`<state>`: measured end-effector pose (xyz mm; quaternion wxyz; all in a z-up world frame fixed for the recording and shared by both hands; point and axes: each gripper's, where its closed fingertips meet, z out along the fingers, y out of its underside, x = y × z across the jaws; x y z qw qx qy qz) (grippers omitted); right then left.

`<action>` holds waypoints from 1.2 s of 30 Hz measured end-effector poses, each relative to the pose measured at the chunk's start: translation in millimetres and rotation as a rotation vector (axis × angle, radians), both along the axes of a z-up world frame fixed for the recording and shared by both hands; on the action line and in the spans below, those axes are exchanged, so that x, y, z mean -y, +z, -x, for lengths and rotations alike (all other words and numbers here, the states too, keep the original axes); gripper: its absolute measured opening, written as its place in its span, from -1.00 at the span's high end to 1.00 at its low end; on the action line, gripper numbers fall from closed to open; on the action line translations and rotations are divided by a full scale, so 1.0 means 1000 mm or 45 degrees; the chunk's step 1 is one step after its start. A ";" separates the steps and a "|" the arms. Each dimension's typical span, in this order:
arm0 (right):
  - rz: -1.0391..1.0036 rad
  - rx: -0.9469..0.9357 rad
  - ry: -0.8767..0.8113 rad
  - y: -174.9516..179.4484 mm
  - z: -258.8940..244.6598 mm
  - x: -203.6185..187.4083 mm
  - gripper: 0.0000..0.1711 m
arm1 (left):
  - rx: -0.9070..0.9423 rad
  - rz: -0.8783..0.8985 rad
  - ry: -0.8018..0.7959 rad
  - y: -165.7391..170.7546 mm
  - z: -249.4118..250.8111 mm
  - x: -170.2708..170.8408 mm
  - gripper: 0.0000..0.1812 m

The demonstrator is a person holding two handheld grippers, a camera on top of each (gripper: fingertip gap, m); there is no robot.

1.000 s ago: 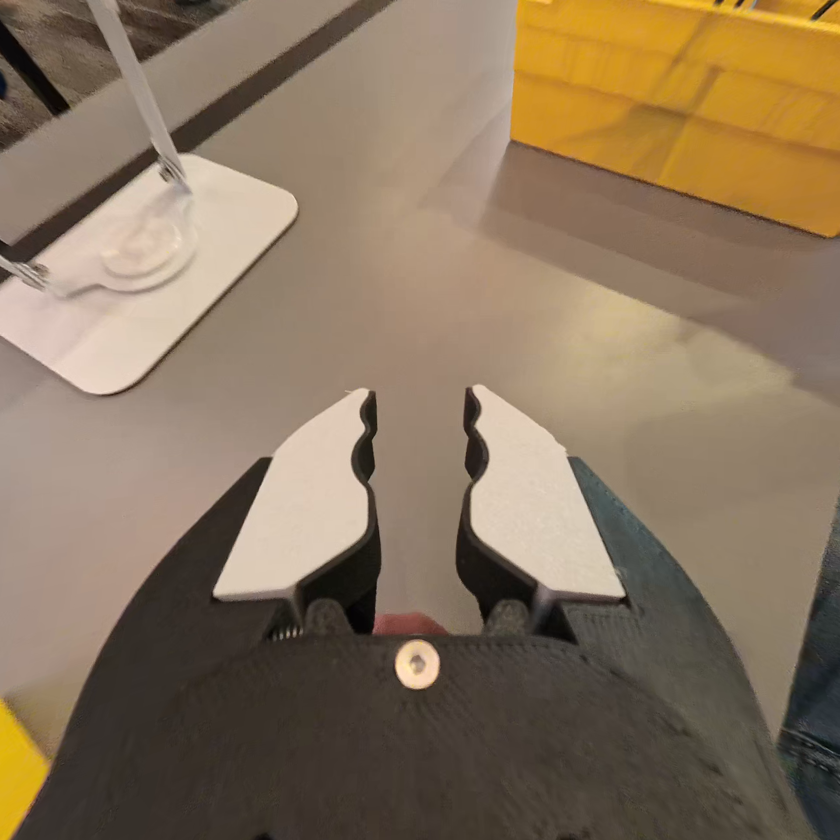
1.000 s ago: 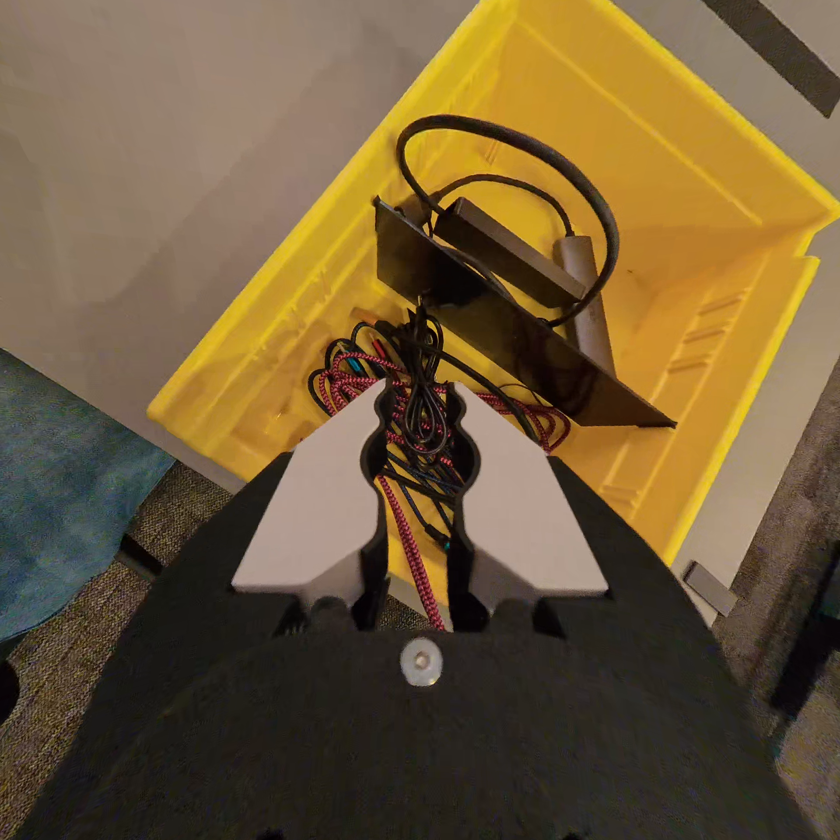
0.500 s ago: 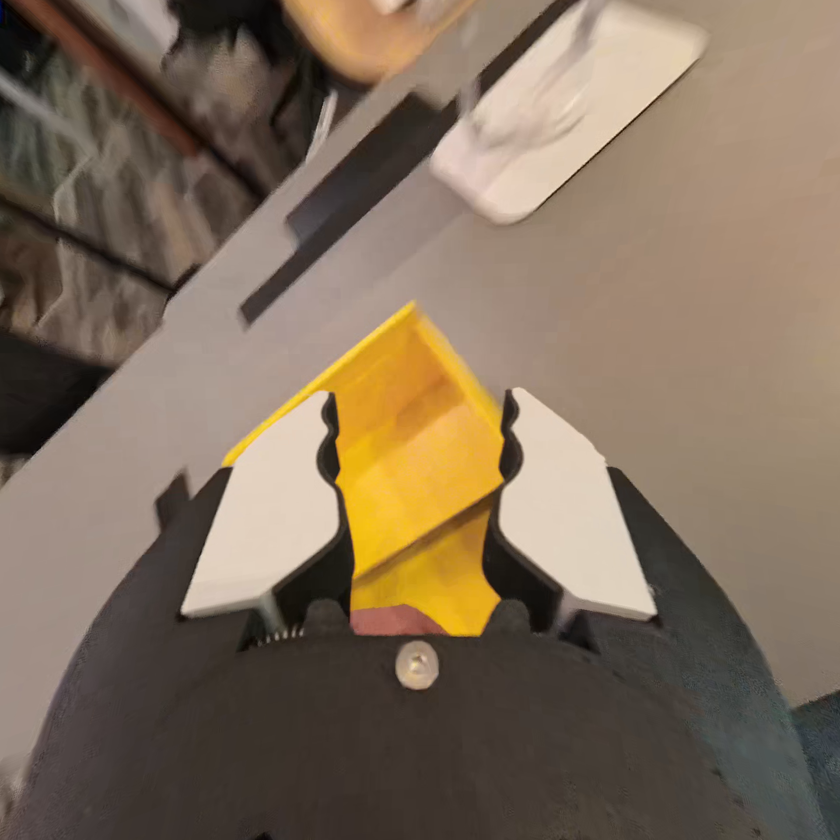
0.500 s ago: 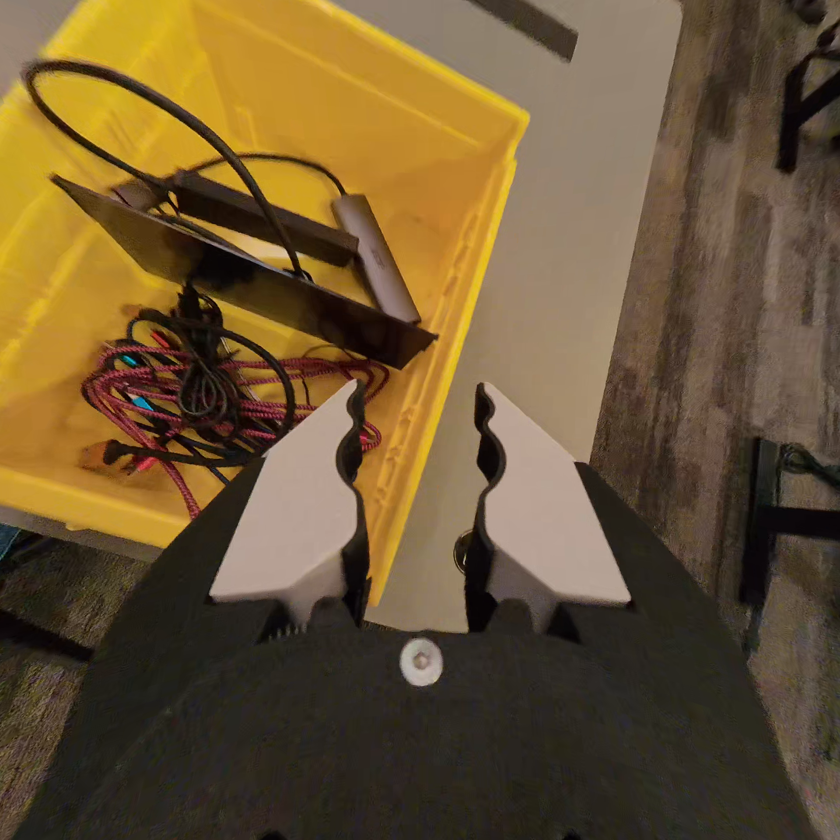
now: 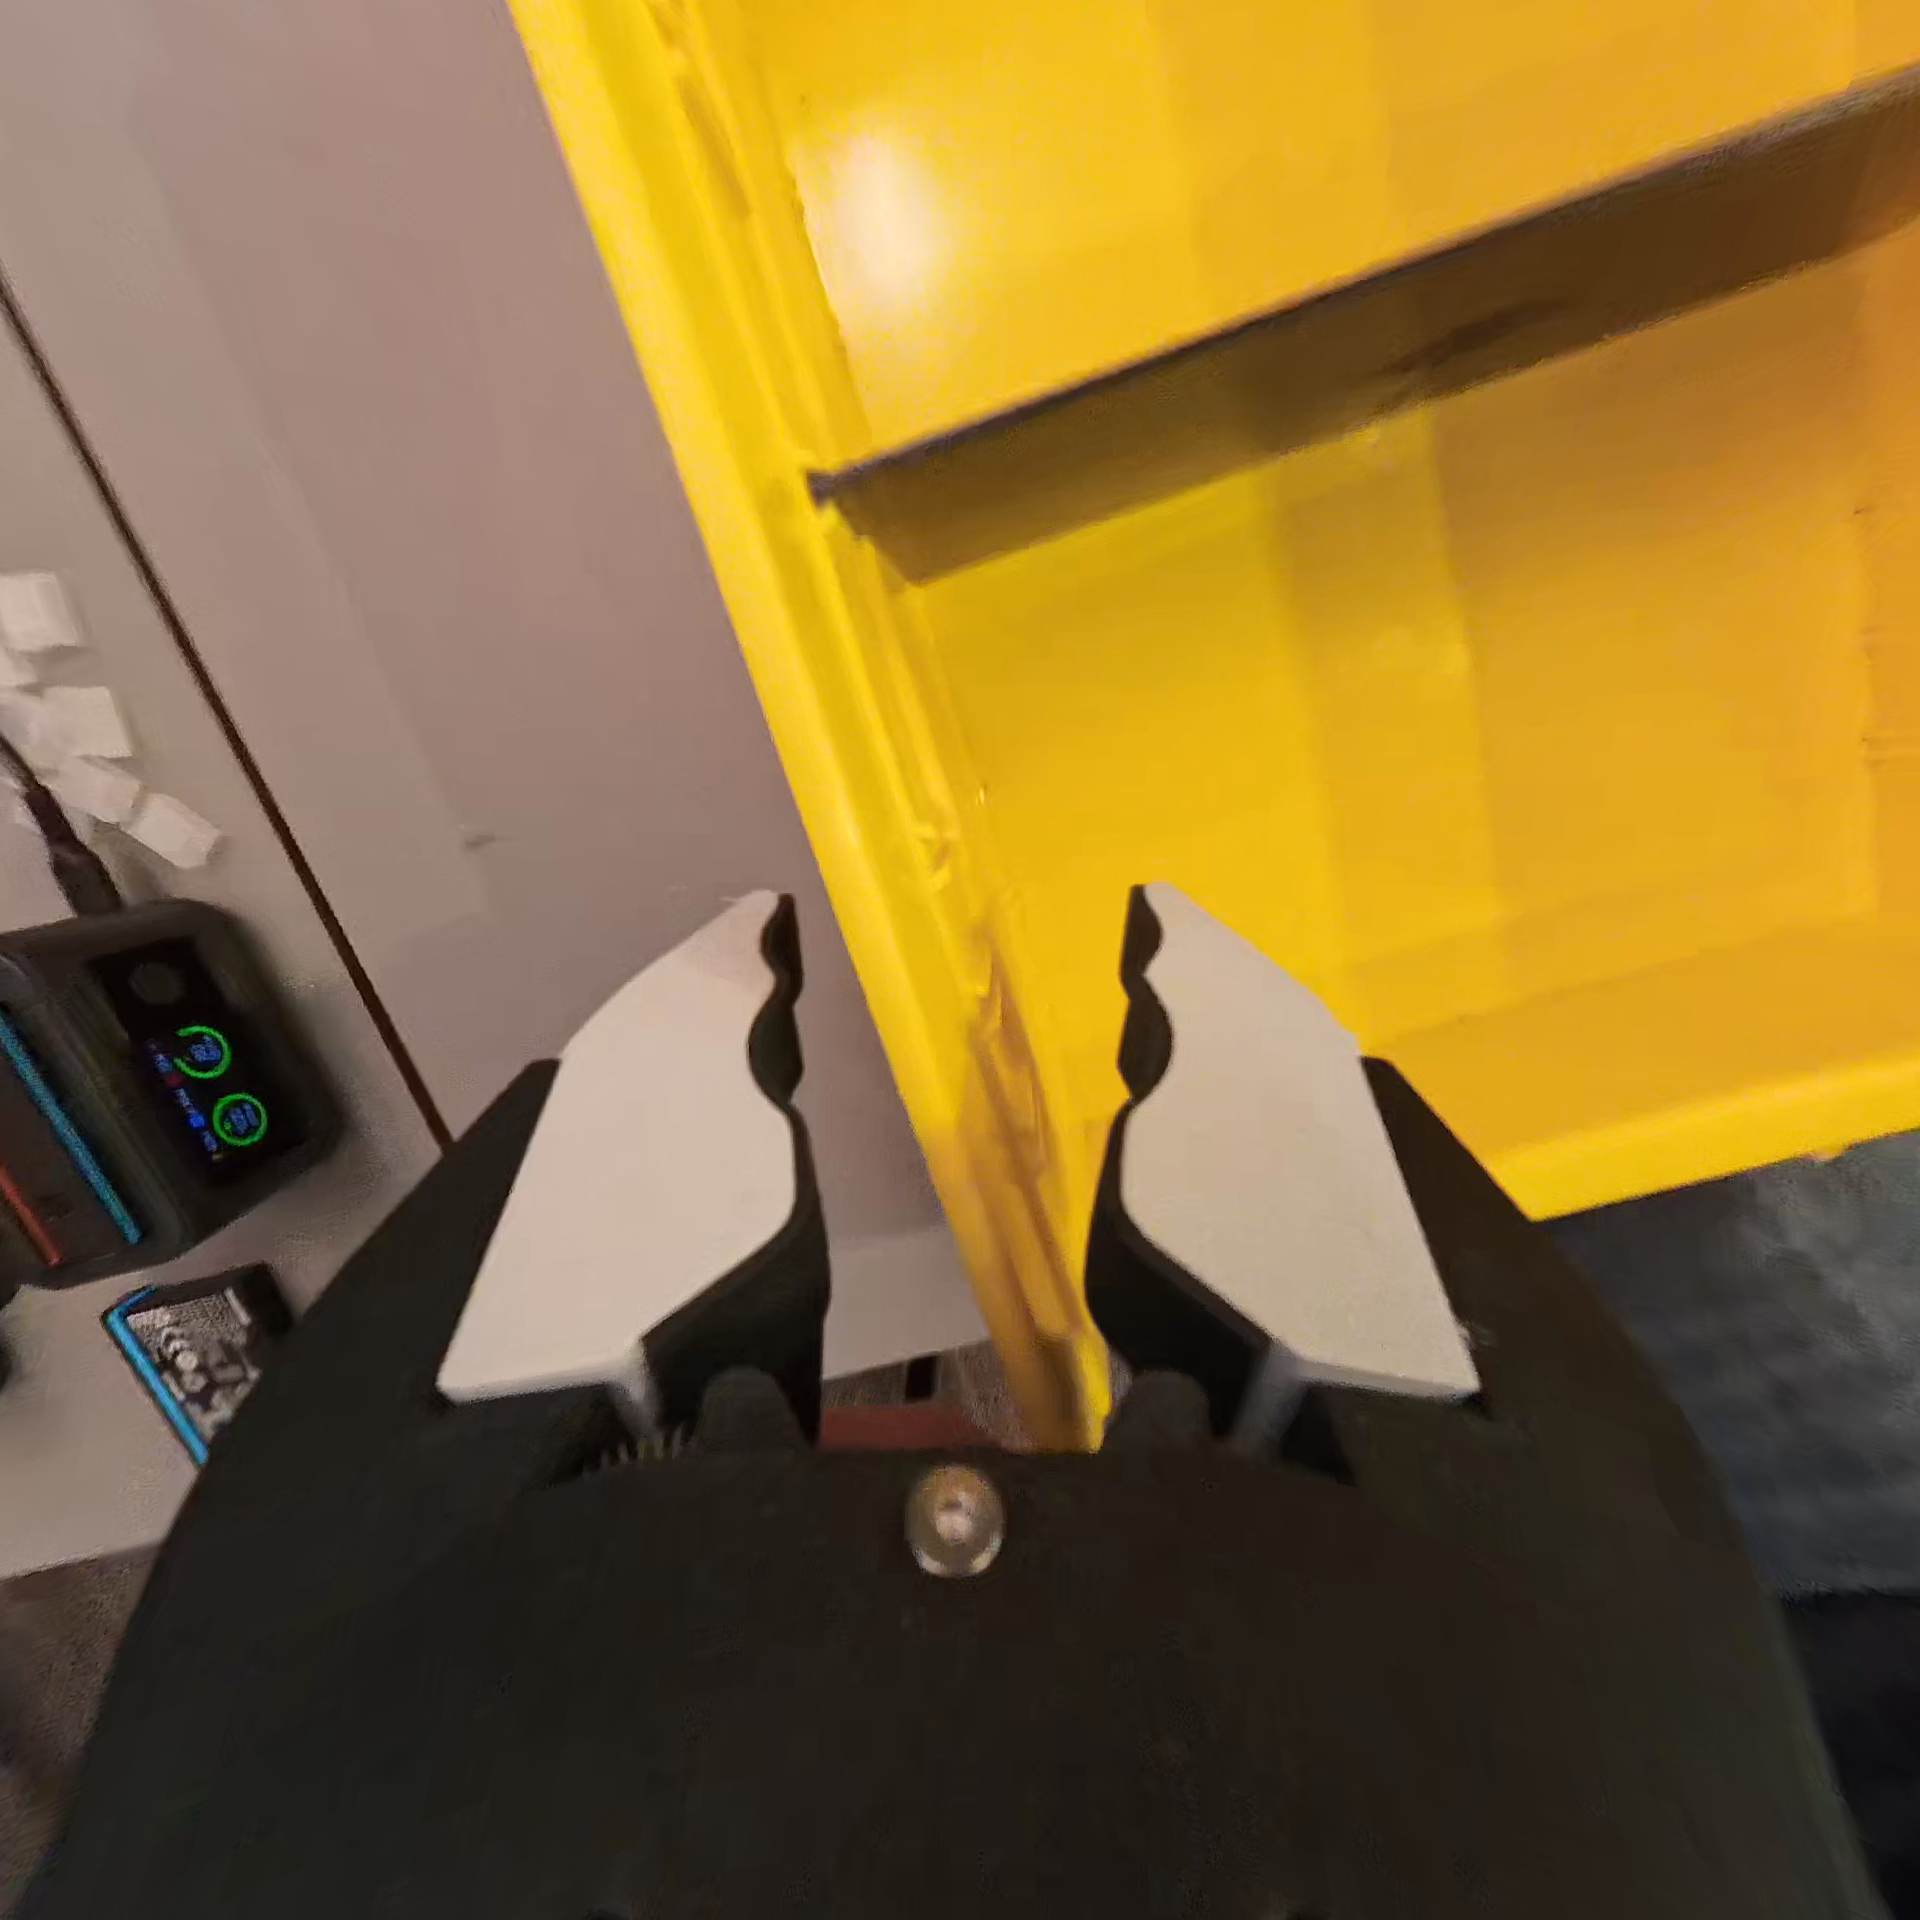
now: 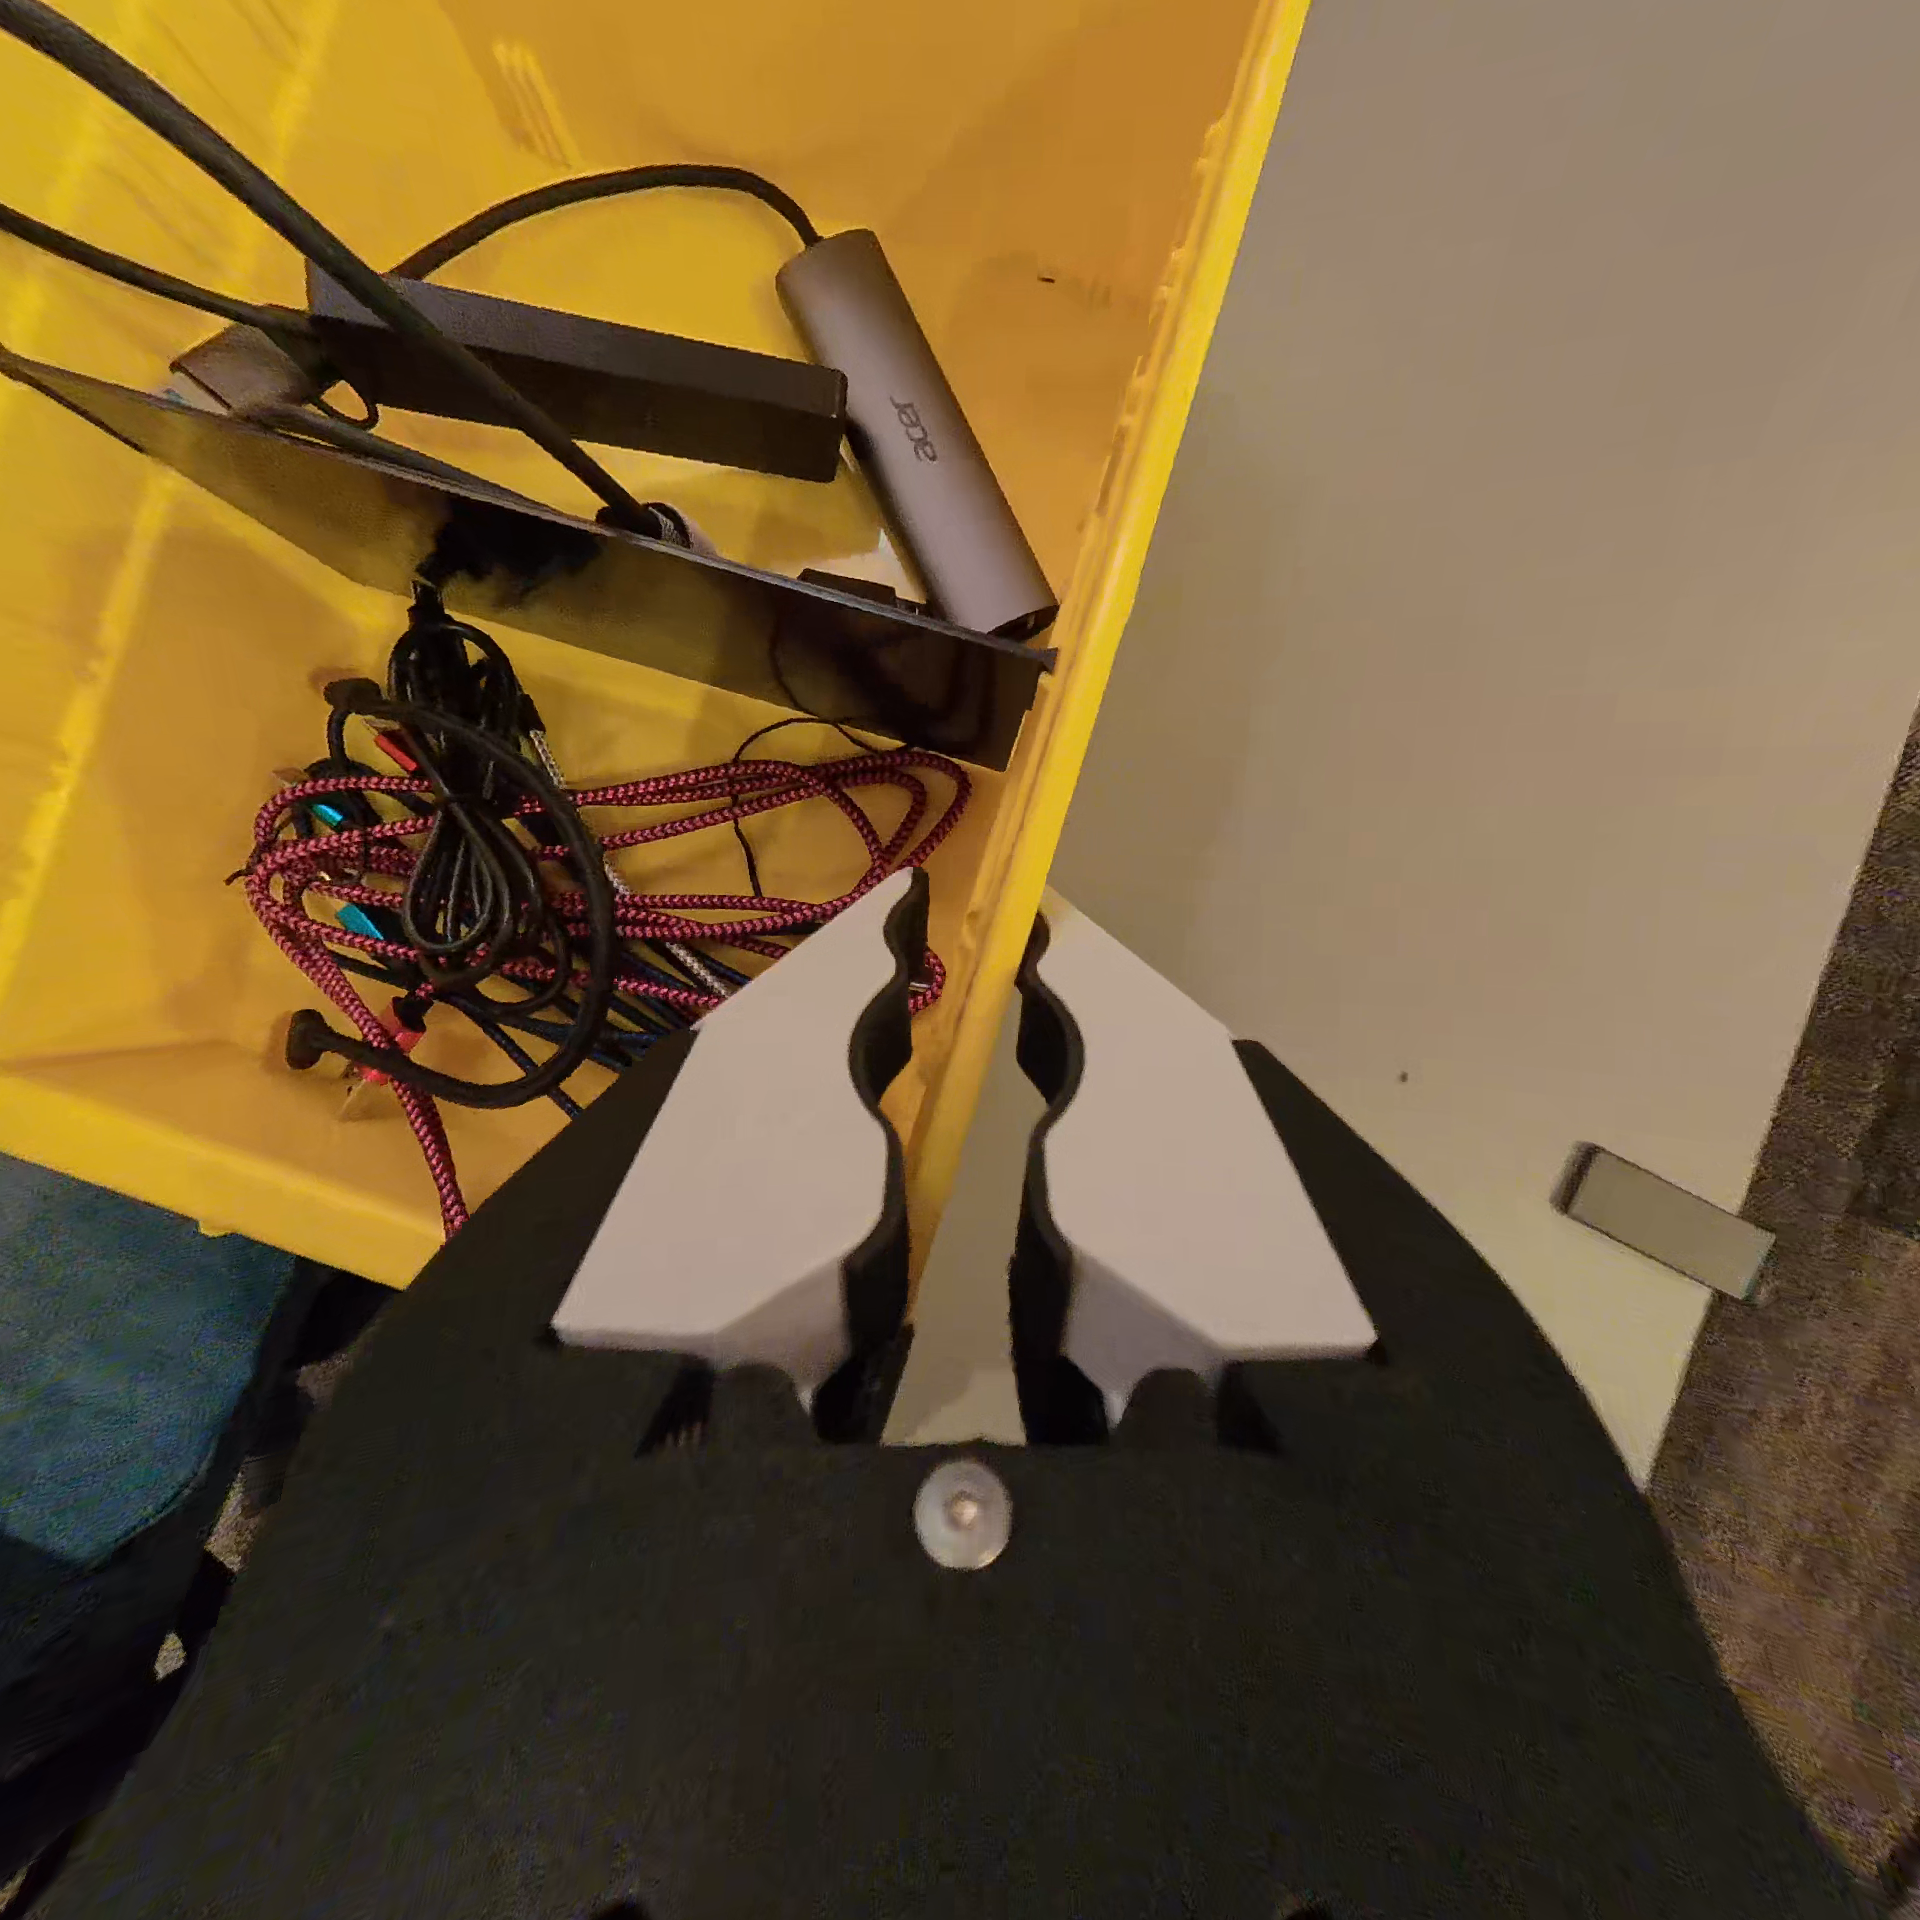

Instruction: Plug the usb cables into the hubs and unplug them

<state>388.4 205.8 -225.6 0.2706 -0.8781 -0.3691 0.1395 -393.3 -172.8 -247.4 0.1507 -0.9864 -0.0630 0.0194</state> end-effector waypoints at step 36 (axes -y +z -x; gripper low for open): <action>0.429 -0.924 0.193 0.017 0.498 0.214 0.05 | 0.135 -0.868 0.146 0.135 0.016 0.053 0.87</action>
